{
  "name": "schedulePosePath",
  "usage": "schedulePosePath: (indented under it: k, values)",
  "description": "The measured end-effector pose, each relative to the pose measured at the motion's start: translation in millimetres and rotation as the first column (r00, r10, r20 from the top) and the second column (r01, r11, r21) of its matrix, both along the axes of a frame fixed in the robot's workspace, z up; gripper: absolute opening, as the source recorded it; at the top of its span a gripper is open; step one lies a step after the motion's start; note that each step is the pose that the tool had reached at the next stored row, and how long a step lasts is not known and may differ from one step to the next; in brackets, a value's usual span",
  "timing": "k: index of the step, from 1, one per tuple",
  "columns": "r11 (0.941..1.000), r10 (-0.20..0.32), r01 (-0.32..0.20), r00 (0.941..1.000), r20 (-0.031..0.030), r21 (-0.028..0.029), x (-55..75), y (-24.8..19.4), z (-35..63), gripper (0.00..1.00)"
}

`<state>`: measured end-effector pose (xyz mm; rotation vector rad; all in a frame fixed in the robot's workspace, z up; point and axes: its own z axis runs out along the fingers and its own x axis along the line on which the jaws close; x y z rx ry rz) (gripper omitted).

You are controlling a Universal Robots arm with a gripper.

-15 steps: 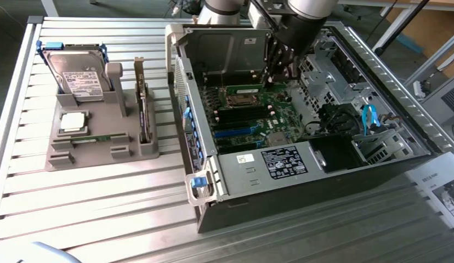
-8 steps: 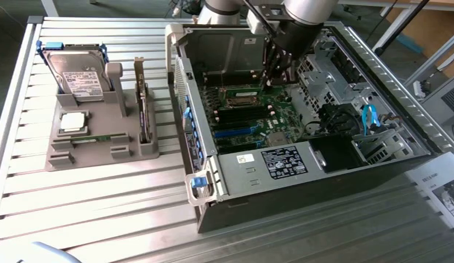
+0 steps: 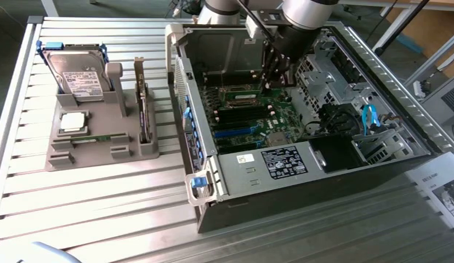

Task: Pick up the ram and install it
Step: 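Insert the ram into the slot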

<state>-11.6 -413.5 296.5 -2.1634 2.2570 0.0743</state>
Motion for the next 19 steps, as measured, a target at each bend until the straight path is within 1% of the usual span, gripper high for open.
schedulePosePath:
  k: [13,19]
  values:
    - [1.0,0.0,0.0,1.0,0.0,0.0,0.0,0.0,-12.5,0.12]
    - [1.0,0.0,0.0,1.0,0.0,0.0,0.0,0.0,-13.2,0.12]
